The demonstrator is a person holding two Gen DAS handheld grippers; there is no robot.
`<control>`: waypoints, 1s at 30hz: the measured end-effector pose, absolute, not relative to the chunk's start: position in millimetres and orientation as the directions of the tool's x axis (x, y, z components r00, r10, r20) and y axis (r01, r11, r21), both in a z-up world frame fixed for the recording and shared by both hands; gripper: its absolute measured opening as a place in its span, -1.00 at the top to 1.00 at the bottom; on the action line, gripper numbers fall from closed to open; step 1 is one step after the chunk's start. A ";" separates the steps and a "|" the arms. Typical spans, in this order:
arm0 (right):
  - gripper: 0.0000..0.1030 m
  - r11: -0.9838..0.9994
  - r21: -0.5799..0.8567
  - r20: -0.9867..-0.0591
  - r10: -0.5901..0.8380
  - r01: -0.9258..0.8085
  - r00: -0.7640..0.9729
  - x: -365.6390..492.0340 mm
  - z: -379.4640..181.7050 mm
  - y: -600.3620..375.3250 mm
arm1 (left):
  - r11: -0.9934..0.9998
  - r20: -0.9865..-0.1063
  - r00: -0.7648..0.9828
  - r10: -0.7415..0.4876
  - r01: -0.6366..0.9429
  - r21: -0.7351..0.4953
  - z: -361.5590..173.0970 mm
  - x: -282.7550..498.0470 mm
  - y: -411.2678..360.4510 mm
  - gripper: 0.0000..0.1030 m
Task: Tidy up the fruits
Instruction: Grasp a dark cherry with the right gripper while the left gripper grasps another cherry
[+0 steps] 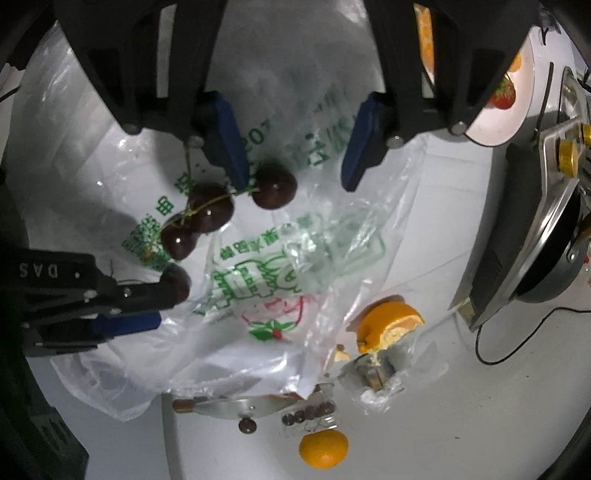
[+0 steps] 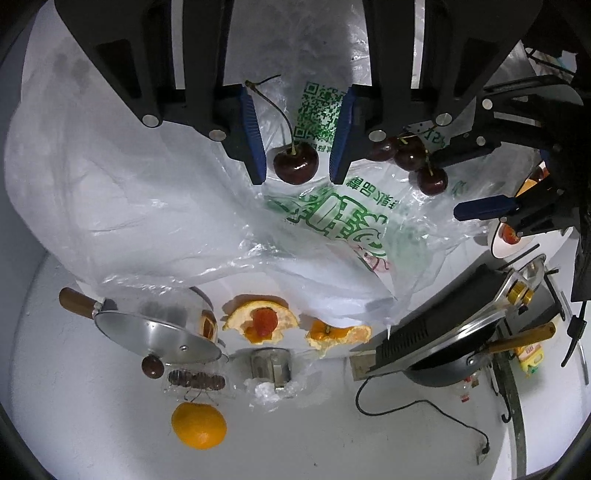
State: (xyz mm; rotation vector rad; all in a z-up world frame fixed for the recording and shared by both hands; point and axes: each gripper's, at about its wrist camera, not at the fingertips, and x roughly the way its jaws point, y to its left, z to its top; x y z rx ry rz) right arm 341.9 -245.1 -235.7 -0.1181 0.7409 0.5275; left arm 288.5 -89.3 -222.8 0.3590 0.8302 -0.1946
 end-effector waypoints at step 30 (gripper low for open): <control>0.41 0.866 0.092 -0.719 0.399 -0.491 0.569 353.0 -249.1 -237.3 | 0.872 -0.729 0.682 -0.063 0.393 0.292 -224.5 289.8 -101.3 0.28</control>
